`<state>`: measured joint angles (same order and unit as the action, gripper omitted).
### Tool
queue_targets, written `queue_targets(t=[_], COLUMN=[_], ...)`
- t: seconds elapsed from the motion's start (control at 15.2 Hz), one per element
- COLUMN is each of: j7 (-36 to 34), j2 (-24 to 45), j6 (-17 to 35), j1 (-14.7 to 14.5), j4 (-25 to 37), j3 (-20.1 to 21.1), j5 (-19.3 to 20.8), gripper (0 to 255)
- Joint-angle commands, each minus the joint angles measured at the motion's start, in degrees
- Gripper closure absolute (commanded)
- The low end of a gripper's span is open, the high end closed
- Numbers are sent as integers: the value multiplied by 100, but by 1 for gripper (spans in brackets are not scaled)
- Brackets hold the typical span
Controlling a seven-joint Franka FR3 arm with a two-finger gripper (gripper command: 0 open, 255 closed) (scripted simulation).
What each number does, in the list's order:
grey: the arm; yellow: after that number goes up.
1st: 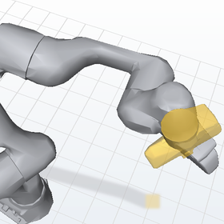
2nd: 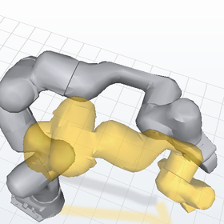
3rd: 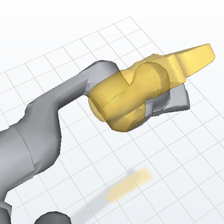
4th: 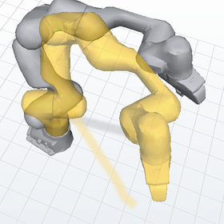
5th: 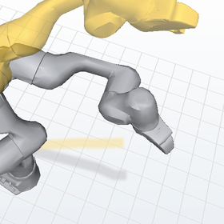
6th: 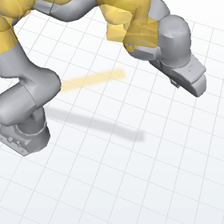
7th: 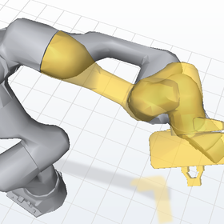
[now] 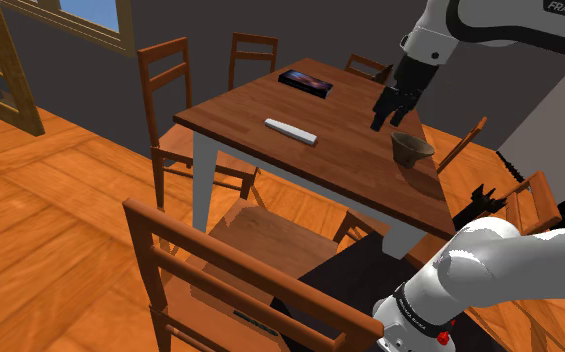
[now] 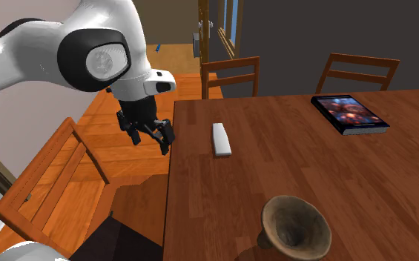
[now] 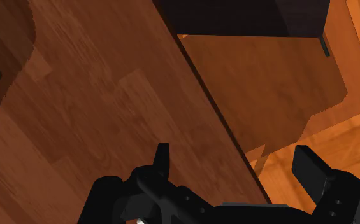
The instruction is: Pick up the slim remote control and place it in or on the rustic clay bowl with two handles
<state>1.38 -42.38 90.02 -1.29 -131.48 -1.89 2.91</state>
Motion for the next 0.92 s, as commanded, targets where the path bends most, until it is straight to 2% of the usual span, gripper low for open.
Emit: queue_targets(t=[0.0, 0.4, 0.86], j7=[0, 787, 1705], j2=[0, 1133, 2609], j6=[0, 837, 1587], j1=[0, -104, -233], j4=[0, 296, 1011], j3=[0, -388, -734], j5=[0, 147, 90], gripper=[0, 0, 0])
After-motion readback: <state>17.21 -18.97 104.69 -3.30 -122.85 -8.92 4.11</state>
